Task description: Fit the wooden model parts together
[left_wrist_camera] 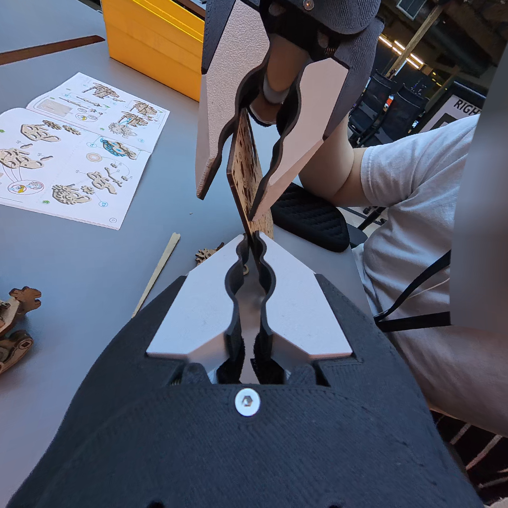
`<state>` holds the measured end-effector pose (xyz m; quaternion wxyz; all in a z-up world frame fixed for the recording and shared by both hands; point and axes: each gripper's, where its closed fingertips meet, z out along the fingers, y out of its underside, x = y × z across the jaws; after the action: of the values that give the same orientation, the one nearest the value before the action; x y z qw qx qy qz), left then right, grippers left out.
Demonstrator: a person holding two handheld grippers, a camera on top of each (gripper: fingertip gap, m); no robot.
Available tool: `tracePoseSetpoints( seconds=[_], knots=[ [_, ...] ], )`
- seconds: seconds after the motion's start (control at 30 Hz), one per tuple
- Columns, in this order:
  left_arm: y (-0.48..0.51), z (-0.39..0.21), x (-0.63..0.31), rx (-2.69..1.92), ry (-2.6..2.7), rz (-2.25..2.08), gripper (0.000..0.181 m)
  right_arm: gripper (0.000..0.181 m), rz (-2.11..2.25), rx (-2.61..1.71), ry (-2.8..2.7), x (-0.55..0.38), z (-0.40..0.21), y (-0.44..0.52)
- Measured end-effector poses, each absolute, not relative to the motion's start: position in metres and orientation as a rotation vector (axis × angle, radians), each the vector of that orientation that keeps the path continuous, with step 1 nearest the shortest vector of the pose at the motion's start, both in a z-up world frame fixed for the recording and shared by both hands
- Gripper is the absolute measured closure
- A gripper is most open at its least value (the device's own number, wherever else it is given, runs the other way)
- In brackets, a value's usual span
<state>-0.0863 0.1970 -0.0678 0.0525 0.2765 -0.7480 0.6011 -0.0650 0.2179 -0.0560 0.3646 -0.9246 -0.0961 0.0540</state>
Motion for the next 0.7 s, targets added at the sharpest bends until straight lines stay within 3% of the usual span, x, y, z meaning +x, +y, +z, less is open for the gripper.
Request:
tracePoseSetpoints(
  seconds=[0.7],
  knots=[
    [0.216, -0.074, -0.12, 0.674, -2.294, 1.657, 0.179, 0.147, 0.213, -2.178, -0.305, -0.058, -0.001, 0.186]
  ],
)
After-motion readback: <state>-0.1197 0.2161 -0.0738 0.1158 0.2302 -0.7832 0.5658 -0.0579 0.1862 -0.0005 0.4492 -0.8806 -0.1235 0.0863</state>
